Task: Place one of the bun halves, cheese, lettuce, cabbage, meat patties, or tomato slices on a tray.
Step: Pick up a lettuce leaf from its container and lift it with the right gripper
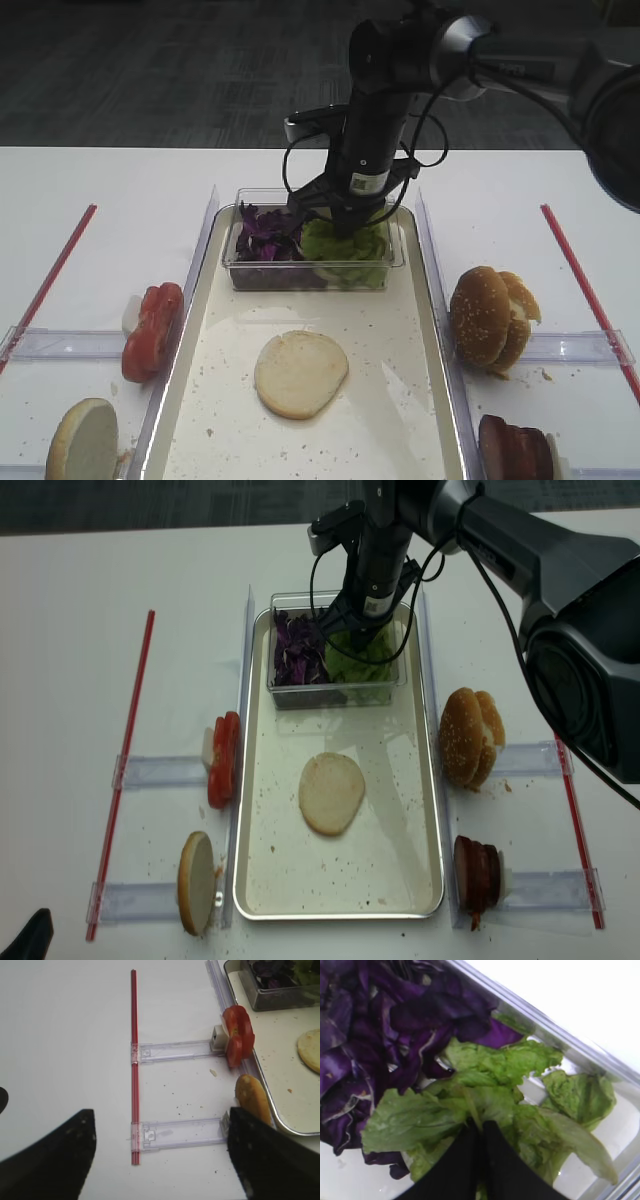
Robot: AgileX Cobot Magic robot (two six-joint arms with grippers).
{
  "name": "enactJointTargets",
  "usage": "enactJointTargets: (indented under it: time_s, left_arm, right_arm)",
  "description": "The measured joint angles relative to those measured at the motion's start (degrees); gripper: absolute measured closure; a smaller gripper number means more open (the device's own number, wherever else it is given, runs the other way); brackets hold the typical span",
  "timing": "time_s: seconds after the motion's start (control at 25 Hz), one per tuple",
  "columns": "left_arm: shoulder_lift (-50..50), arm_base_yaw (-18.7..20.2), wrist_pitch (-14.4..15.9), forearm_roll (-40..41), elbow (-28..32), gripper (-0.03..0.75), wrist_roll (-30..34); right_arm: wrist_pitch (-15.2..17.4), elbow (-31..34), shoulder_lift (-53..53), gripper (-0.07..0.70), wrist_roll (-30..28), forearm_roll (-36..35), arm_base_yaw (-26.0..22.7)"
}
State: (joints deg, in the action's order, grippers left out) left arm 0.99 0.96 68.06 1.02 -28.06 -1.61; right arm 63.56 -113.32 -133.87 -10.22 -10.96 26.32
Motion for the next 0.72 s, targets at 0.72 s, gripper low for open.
enactJointTargets:
  time_s: [0.72]
  left_arm:
    - [0.0,0.0,0.0,0.0,0.0,0.223,0.0]
  right_arm:
    - [6.5,-6.29,0.0,0.578,0.32,1.07,0.0]
